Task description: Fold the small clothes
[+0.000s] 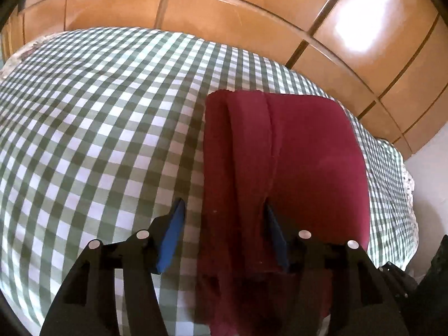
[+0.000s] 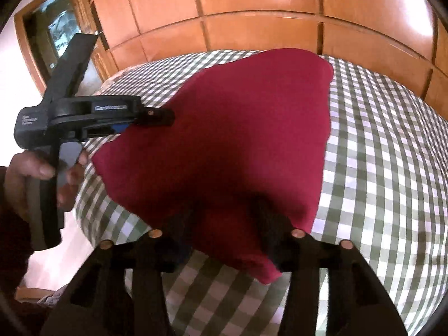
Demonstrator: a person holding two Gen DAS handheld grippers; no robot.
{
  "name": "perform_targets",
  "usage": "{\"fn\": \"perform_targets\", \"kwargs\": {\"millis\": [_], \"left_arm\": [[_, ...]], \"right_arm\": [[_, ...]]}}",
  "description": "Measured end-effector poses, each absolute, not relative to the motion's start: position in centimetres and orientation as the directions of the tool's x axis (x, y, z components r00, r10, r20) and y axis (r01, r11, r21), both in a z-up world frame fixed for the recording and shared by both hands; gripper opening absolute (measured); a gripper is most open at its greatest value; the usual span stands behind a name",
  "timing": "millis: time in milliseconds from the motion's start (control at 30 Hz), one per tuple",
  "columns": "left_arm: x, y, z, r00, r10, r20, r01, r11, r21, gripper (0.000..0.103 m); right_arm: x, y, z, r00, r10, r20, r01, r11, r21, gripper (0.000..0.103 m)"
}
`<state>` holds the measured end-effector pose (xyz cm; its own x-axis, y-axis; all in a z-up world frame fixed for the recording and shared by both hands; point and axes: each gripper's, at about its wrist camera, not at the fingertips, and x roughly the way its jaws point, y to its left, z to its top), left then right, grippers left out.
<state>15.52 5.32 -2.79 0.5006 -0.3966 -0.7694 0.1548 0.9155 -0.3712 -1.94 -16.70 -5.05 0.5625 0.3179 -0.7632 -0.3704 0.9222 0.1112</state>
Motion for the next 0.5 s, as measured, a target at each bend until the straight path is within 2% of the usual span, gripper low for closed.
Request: {"fn": "perform_targets", "kwargs": {"millis": [100, 133, 200, 267, 400, 500], "left_arm": [[15.0, 5.2, -1.9, 0.523, -0.365, -0.77, 0.14, 0.928, -0.345, 0.057], [14.5, 5.2, -1.3, 0.53, -0.352, -0.771, 0.123, 0.932, -0.341, 0.06], [13.4, 5.3, 0.1, 0.559, -0.336, -0.758, 0.105, 0.935, -0.337, 0.072], [12.4, 5.4, 1.2, 0.592, -0.344, -0.729, 0.131, 0.933, -0.334, 0.077], [12.1, 3.6, 0.5, 0.579, -0.316, -0.751, 0.178, 0.949, -0.262, 0.077], [12.7, 3.4, -1.3, 0.549, -0.287, -0.785, 0.147, 0.958, -0.248, 0.077]], "right_arm": [[-1.3, -17.1, -4.2, 0.51, 0.379, -0.772, -0.432, 0.889, 0.151, 0.058], [-1.4, -17.5, -3.7, 0.502, 0.398, -0.768, -0.431, 0.885, 0.177, 0.057], [-0.7, -19.2, -2.3, 0.509, 0.429, -0.746, -0.406, 0.884, 0.231, 0.057], [0.5, -21.1, -0.6, 0.547, 0.443, -0.71, -0.359, 0.891, 0.279, 0.057], [4.3, -23.0, 1.2, 0.62, 0.407, -0.671, -0.268, 0.913, 0.306, 0.056], [7.3, -22.7, 1.9, 0.625, 0.41, -0.664, -0.246, 0.911, 0.331, 0.054]]}}
